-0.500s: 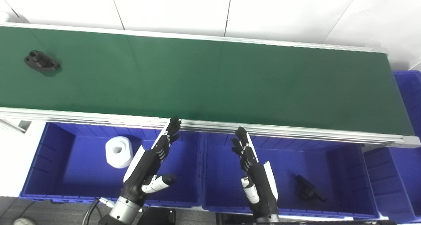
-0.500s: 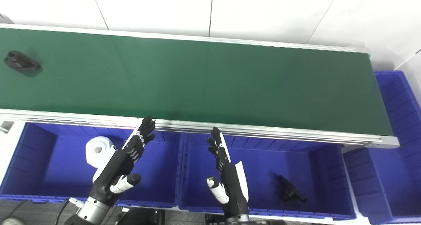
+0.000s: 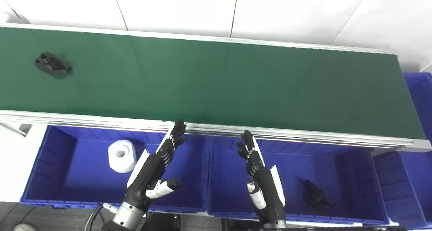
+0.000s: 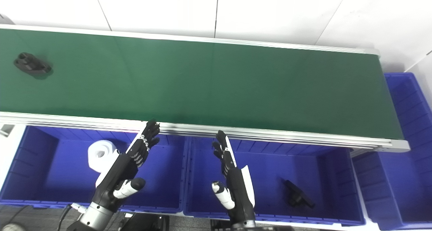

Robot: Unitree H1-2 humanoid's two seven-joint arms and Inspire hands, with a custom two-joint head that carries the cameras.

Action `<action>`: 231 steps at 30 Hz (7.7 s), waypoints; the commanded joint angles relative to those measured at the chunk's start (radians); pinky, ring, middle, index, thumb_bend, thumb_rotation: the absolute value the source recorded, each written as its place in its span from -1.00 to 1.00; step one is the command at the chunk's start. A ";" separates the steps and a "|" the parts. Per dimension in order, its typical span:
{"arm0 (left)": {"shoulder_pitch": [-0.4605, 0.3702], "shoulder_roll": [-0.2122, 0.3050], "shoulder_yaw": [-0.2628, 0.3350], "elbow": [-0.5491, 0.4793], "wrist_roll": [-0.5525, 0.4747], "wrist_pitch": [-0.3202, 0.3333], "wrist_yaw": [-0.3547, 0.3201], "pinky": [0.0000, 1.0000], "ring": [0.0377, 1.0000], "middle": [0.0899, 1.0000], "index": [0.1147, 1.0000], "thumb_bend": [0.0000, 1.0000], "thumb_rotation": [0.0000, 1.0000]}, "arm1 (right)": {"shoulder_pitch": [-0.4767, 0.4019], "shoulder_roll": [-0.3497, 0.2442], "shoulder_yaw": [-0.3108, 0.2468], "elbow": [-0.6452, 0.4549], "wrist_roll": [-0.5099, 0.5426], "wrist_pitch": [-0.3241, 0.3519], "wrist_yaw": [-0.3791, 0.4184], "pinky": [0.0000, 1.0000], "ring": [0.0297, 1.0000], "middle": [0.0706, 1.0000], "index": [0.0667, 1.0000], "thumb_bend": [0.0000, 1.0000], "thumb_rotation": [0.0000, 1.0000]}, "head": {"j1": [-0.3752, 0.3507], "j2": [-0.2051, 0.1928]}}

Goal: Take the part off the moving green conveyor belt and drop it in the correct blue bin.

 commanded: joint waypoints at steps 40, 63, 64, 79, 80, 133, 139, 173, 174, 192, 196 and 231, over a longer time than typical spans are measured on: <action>-0.072 -0.078 -0.037 0.231 0.046 -0.173 0.010 0.81 0.97 1.00 1.00 0.88 0.42 | -0.062 -0.083 0.002 0.065 0.049 -0.068 -0.028 0.85 0.92 0.99 1.00 0.99 0.98 | 0.210 -0.262; -0.091 -0.131 -0.064 0.254 0.097 -0.173 0.041 0.74 0.91 0.97 1.00 0.96 0.47 | -0.076 -0.131 -0.039 0.067 0.118 -0.068 0.023 0.98 0.99 1.00 1.00 0.99 0.94 | 0.334 -0.225; -0.089 -0.131 -0.064 0.250 0.097 -0.172 0.041 0.72 0.90 0.96 1.00 0.96 0.47 | -0.074 -0.129 -0.040 0.064 0.119 -0.068 0.025 0.98 0.99 1.00 1.00 0.99 0.93 | 0.334 -0.225; -0.071 -0.120 -0.065 0.192 0.084 -0.139 0.026 0.75 0.93 0.99 1.00 0.98 0.47 | -0.053 -0.114 -0.048 0.011 0.088 -0.068 0.005 1.00 0.98 1.00 1.00 0.88 0.78 | 0.316 -0.173; -0.071 -0.120 -0.066 0.190 0.081 -0.138 0.024 0.76 0.93 0.99 1.00 0.97 0.46 | -0.052 -0.113 -0.050 0.006 0.085 -0.068 0.004 1.00 0.99 1.00 1.00 0.87 0.75 | 0.316 -0.173; -0.115 -0.158 -0.105 0.203 0.177 -0.130 0.047 0.74 0.98 1.00 1.00 0.90 0.27 | -1.084 -0.006 0.044 0.179 -0.766 0.684 0.231 0.42 0.60 0.68 0.76 1.00 0.31 | 0.338 -0.113; -0.110 -0.155 -0.118 0.187 0.210 -0.117 0.048 0.72 0.98 1.00 1.00 0.89 0.29 | -1.194 0.026 0.108 0.300 -0.816 0.738 0.247 0.09 0.28 0.51 0.72 1.00 0.25 | 0.341 -0.104; -0.024 -0.205 -0.192 0.085 0.290 -0.062 0.084 0.59 0.94 1.00 1.00 0.92 0.31 | -1.320 0.074 0.299 0.687 -0.804 0.730 0.152 -0.33 -0.15 0.14 0.68 1.00 0.56 | 0.396 -0.063; -0.021 -0.206 -0.195 0.083 0.298 -0.063 0.087 0.59 0.94 1.00 1.00 0.92 0.31 | -1.322 0.074 0.300 0.690 -0.800 0.732 0.156 -0.33 -0.14 0.14 0.68 1.00 0.56 | 0.401 -0.057; 0.004 -0.177 -0.208 0.024 0.275 -0.031 0.076 0.60 0.95 1.00 1.00 0.93 0.30 | -1.327 -0.019 0.360 0.751 -0.838 0.761 0.220 -0.45 -0.26 0.04 0.57 0.77 0.27 | 0.381 -0.033; 0.006 -0.168 -0.211 0.020 0.260 -0.025 0.075 0.60 0.96 1.00 1.00 0.91 0.28 | -1.336 -0.031 0.389 0.771 -0.863 0.767 0.251 -0.52 -0.36 -0.07 0.50 0.64 0.13 | 0.380 -0.031; 0.009 -0.139 -0.212 0.000 0.241 -0.007 0.070 0.59 0.98 1.00 1.00 0.92 0.31 | -1.230 -0.133 0.259 0.621 -0.757 0.841 0.322 -0.50 -0.20 -0.04 -0.09 0.03 -1.00 | 0.350 -0.019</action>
